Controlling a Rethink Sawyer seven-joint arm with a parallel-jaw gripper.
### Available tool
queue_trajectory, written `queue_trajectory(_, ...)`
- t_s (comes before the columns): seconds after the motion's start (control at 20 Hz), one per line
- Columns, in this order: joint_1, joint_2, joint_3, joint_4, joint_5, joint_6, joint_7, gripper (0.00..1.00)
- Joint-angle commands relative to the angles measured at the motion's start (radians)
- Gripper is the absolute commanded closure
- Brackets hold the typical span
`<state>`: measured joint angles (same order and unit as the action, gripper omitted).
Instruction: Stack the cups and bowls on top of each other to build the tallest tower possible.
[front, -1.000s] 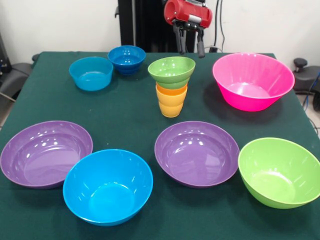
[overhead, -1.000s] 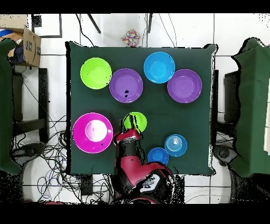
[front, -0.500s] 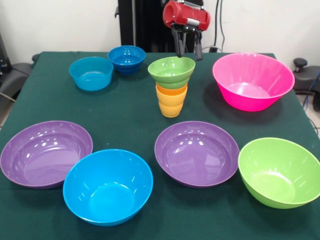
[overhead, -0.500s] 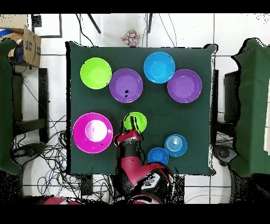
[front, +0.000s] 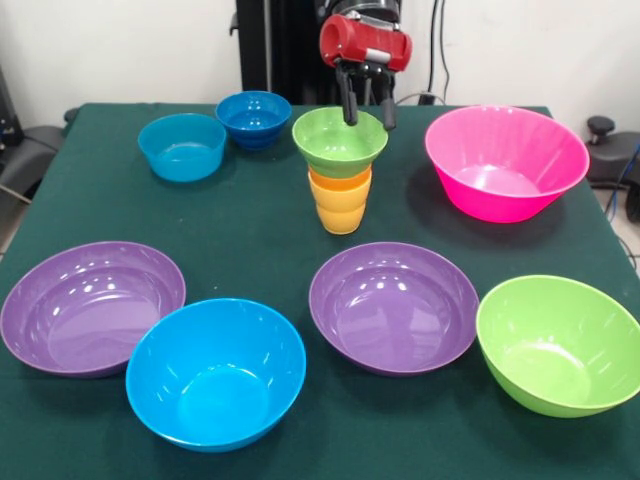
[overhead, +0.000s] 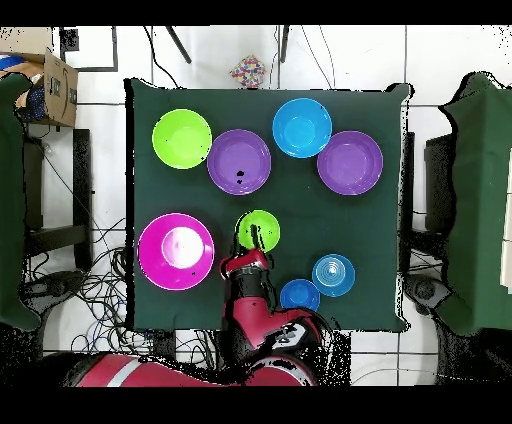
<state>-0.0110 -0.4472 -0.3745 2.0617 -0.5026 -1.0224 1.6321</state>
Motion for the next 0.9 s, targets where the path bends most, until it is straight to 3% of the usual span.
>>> queue_trajectory(0.05, -0.02, 0.057, 0.101, -0.093, -0.041, 0.049, 0.134, 0.0)
queue_trajectory(0.35, -0.024, 0.075, 0.104, -0.101, -0.036, 0.041, 0.131, 0.0)
queue_trajectory(0.9, 0.01, -0.003, 0.099, -0.05, -0.034, 0.112, 0.146, 0.0)
